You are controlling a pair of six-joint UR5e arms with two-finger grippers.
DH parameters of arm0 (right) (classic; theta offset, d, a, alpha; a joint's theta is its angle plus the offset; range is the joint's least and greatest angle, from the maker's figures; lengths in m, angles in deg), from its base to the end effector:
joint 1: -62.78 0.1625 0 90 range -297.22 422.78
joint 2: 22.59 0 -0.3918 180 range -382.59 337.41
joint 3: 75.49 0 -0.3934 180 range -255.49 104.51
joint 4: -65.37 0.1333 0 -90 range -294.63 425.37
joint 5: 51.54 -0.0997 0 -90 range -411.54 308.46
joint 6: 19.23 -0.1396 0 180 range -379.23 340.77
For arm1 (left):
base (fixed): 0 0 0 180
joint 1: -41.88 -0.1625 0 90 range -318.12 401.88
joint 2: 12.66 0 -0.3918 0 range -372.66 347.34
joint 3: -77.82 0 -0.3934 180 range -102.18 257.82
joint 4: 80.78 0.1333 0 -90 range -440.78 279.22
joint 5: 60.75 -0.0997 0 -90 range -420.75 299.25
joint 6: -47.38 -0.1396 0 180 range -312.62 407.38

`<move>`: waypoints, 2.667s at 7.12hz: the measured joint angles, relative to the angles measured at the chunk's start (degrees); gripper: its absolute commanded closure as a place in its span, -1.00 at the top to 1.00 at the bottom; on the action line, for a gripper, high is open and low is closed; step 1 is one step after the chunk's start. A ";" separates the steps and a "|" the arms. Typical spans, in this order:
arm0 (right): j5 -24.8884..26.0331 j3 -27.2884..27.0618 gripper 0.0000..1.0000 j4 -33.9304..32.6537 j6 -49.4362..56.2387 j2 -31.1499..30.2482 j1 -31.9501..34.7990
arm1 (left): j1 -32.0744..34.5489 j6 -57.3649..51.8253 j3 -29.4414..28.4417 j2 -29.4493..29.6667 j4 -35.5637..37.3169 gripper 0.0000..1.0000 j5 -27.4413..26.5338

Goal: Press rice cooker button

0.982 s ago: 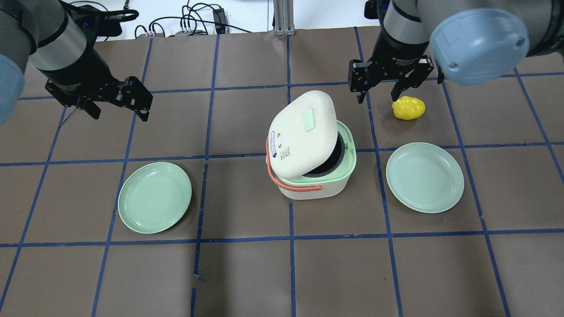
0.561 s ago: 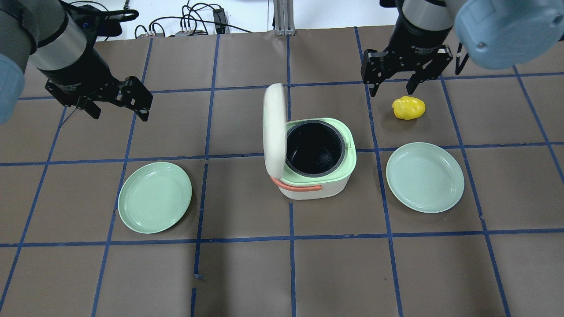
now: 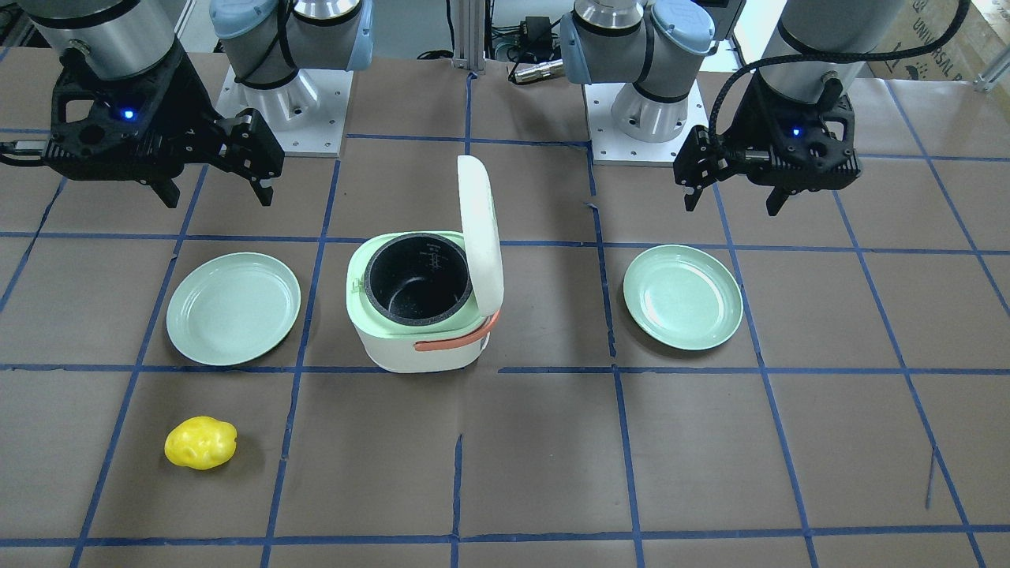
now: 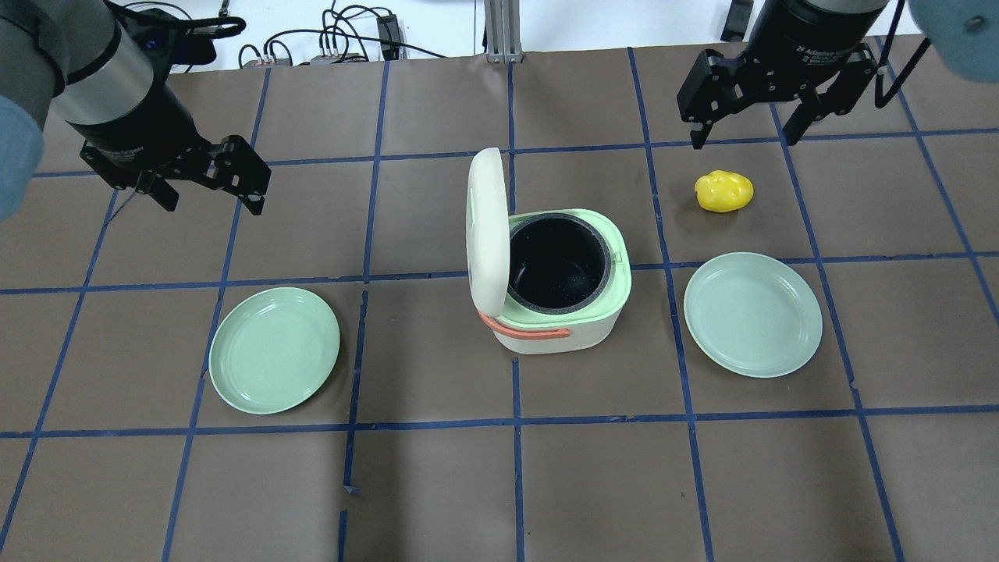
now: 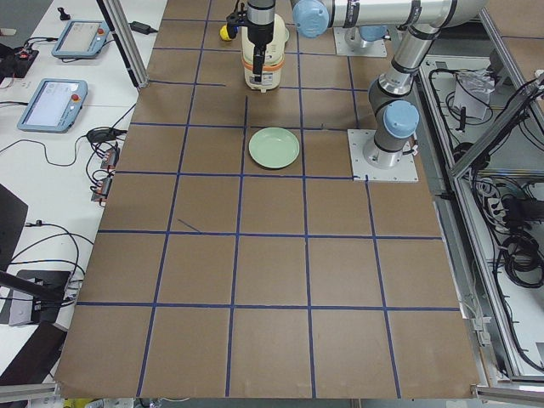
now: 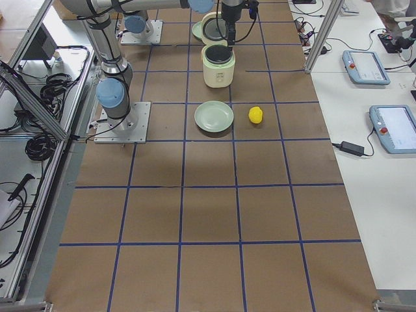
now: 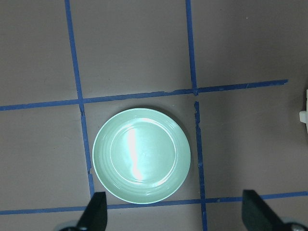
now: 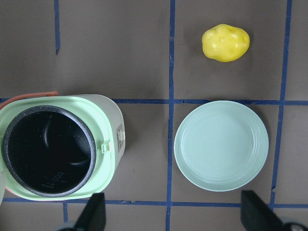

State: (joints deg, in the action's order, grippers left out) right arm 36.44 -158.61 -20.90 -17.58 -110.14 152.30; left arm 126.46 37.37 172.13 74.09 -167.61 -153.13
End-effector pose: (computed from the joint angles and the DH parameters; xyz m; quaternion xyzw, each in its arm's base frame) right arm 0.1339 -0.5115 0.4460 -0.0103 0.9998 -0.0064 0.0175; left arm -0.0820 -0.4858 0.4107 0.0396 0.9988 -0.0155 0.0230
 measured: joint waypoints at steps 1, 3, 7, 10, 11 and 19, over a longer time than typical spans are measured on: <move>-0.05 0.54 0.99 0.56 0.00 0.32 0.08 | 0.02 0.00 0.00 0.00 0.00 1.00 0.00; -0.07 0.84 0.99 1.28 -0.05 0.66 0.21 | 0.02 0.00 0.00 0.00 0.00 1.00 0.00; -0.01 1.26 0.99 2.35 -0.06 0.57 0.30 | -0.02 0.00 0.00 0.00 0.00 1.00 0.00; -0.01 1.22 0.99 2.48 -0.12 0.50 0.30 | 0.02 0.00 0.00 0.00 0.00 1.00 0.00; -0.01 1.21 0.99 2.47 -0.14 0.57 0.30 | 0.03 0.00 0.00 0.00 0.00 1.00 0.00; -0.08 0.44 0.99 2.51 -0.24 0.17 0.30 | 0.03 0.00 0.00 0.00 0.00 1.00 0.00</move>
State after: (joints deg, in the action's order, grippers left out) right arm 36.36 -158.17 -18.39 -17.82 -109.97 152.60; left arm 126.49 37.37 172.13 74.09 -167.61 -153.13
